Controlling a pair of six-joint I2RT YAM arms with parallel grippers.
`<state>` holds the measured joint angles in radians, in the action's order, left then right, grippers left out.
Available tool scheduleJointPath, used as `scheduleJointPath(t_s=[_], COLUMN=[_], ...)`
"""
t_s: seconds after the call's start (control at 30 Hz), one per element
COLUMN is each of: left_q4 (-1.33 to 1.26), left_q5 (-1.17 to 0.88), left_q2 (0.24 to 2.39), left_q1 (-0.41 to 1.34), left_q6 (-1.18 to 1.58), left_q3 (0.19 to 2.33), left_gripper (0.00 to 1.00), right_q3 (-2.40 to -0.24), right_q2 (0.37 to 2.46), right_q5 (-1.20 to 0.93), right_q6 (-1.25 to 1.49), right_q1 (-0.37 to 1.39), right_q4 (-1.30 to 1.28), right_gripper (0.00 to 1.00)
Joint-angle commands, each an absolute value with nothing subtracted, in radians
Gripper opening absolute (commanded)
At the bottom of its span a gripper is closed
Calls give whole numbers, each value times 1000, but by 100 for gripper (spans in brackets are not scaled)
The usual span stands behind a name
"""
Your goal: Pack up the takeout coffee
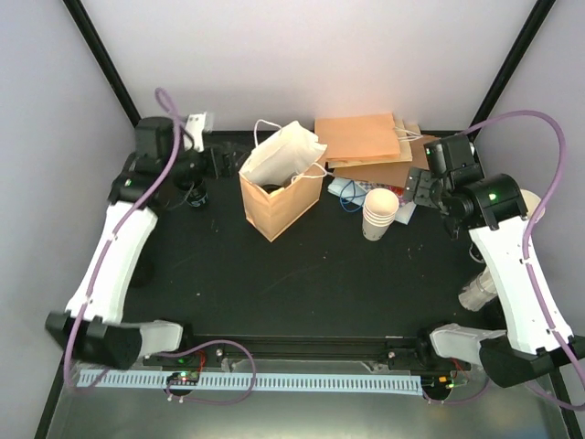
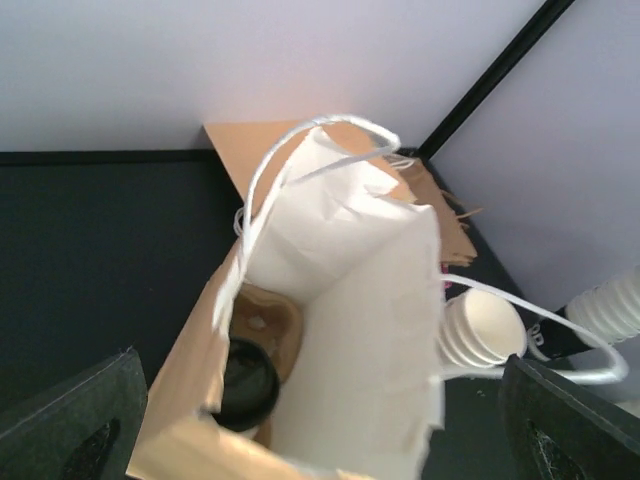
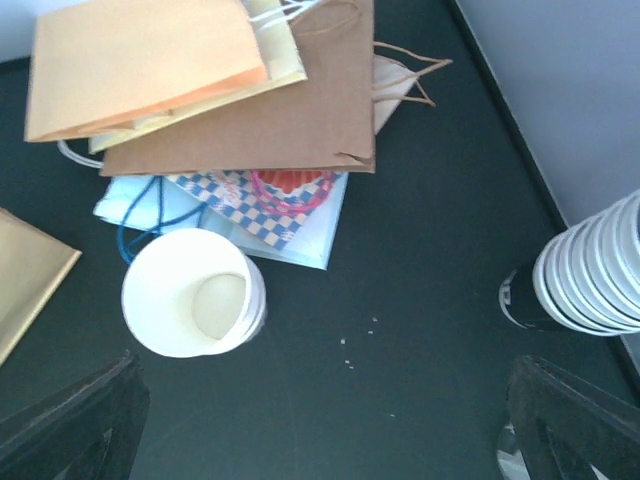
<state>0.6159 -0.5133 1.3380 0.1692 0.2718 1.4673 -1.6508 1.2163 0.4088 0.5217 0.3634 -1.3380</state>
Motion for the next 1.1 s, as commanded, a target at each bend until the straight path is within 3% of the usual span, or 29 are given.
scheduleJointPath(t_s=[0.0,0.13,0.43,0.67,1.07], left_q4=[635,613,637,628,677], left_q5=[-479,-527,-689,-727,-725], left_q2=[1123,911,702,626,647], left_q1=[166,176,184,188,190], left_q6=[374,418,385,348,312], left_q3=[1330,1127,898,878,885], left_gripper=[99,99,99,99,99], right_q3=[-1679,-1815,-1824,-1833,-1865], right_q2=[1263,1327,1387,1464,1607], right_q5=[444,565,386,197,49], right_q6=[512,595,609,554,545], right_q1=[305,176,-226,-407,-457], right_q4=[-1404,-1497,-1421,-1401,-1350], right_gripper=[100,93,73,54,52])
